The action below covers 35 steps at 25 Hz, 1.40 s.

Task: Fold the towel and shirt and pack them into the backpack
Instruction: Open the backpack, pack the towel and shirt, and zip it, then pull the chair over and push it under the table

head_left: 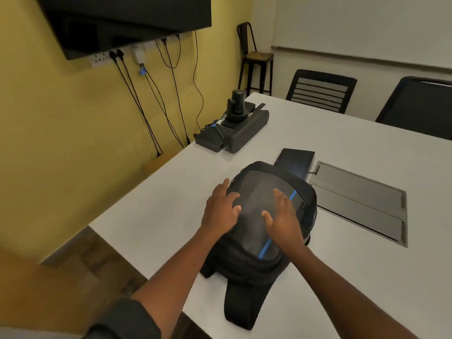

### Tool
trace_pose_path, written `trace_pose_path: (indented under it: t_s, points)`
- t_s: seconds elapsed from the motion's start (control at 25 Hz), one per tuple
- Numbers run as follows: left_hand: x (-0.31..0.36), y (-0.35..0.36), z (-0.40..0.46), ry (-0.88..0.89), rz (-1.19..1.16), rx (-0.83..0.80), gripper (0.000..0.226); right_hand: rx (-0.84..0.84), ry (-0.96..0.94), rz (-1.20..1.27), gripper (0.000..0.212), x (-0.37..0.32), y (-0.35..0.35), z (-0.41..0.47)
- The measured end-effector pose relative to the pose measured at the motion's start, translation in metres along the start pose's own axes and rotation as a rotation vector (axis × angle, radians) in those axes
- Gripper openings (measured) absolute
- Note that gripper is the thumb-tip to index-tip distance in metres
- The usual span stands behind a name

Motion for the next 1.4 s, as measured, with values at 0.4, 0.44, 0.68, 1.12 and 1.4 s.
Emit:
trace_pose_path:
  t_s: [0.4, 0.44, 0.68, 1.12, 1.4]
  points:
    - [0.030, -0.042, -0.168, -0.203, -0.038, 0.275, 0.030, -0.101, -0.318, 0.118, 0.063, -0.065, -0.043, -0.092]
    - [0.029, -0.045, -0.182, -0.228, -0.039, 0.289, 0.029, -0.113, -0.340, 0.126, 0.062, -0.070, -0.043, -0.103]
    - [0.010, -0.072, -0.274, -0.422, -0.029, 0.349, 0.027, -0.234, -0.421, 0.164, 0.058, -0.105, -0.022, -0.159]
    - [-0.029, -0.085, -0.460, -0.678, 0.021, 0.417, 0.024, -0.422, -0.680, 0.133, 0.058, -0.182, 0.034, -0.289]
    - [-0.065, -0.079, -0.619, -0.862, 0.033, 0.430, 0.024, -0.535, -0.809, 0.038, 0.058, -0.228, 0.072, -0.427]
Point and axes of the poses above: each hand's wrist, its own z-axis towards the middle knuckle, its own y-axis out of the palm, x = y × z, the point moved 2 cm from there along z, towards the middle knuckle, and after that the axes turned 2 degrees about -x, right-handed, at the moved point
